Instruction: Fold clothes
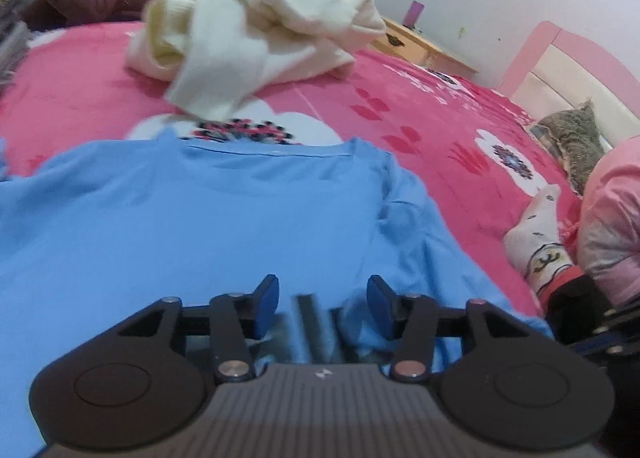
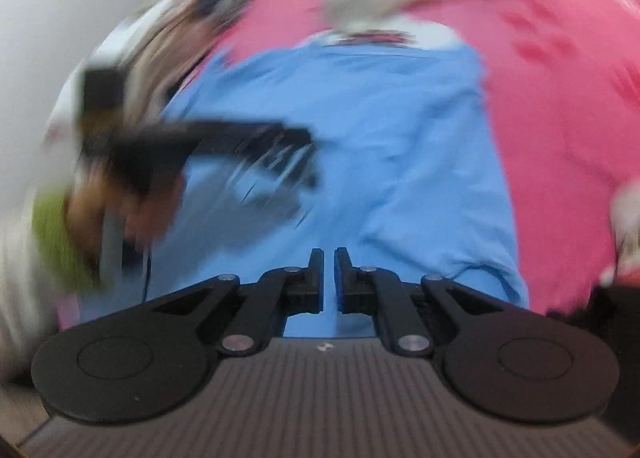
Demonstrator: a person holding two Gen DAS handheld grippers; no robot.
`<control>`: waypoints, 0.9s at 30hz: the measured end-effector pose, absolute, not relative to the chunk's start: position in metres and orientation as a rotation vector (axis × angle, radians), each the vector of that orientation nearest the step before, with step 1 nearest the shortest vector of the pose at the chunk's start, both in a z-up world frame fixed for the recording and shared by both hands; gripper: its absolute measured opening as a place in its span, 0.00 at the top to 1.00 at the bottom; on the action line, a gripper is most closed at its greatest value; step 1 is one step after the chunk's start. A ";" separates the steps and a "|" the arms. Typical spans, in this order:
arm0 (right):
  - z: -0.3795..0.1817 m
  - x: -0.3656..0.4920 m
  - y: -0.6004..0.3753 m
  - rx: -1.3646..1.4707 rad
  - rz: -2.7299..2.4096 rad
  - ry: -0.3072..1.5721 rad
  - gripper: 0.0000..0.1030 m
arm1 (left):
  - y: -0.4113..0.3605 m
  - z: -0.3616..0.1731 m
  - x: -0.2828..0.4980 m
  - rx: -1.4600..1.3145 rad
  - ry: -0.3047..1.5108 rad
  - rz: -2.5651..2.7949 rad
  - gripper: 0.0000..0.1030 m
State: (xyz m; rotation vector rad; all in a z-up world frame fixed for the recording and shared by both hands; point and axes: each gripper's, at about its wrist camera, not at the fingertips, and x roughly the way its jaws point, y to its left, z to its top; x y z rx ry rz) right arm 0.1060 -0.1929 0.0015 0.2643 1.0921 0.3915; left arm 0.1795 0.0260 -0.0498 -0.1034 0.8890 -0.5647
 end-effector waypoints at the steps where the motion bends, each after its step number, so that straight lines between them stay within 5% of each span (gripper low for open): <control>1: -0.003 0.110 -0.193 0.282 0.377 1.106 0.94 | 0.018 -0.052 0.183 -0.101 0.901 -0.576 0.50; 4: -0.016 0.116 -0.187 0.285 0.351 1.128 0.94 | -0.001 -0.061 0.185 -0.037 0.909 -0.576 0.65; 5: -0.019 0.115 -0.181 0.250 0.355 1.126 0.94 | -0.006 -0.064 0.183 -0.004 0.908 -0.572 0.90; 6: -0.022 0.114 -0.176 0.217 0.359 1.125 0.94 | -0.007 -0.065 0.181 0.016 0.901 -0.566 0.96; 11: -0.011 0.107 -0.179 0.267 0.469 1.146 0.94 | 0.023 -0.046 0.155 -0.004 0.776 -0.599 0.97; 17: 0.031 0.087 -0.222 0.943 0.699 1.181 0.93 | 0.037 -0.048 0.146 0.137 0.788 -0.625 0.96; 19: 0.044 0.078 -0.225 0.987 0.702 1.148 0.85 | 0.034 -0.054 0.141 0.230 0.808 -0.642 0.89; 21: 0.046 0.077 -0.220 0.895 0.621 1.148 0.77 | 0.033 -0.057 0.135 0.304 0.801 -0.622 0.75; 27: -0.007 0.118 -0.191 0.528 0.291 1.146 0.78 | 0.048 -0.049 0.126 0.267 0.784 -0.587 0.70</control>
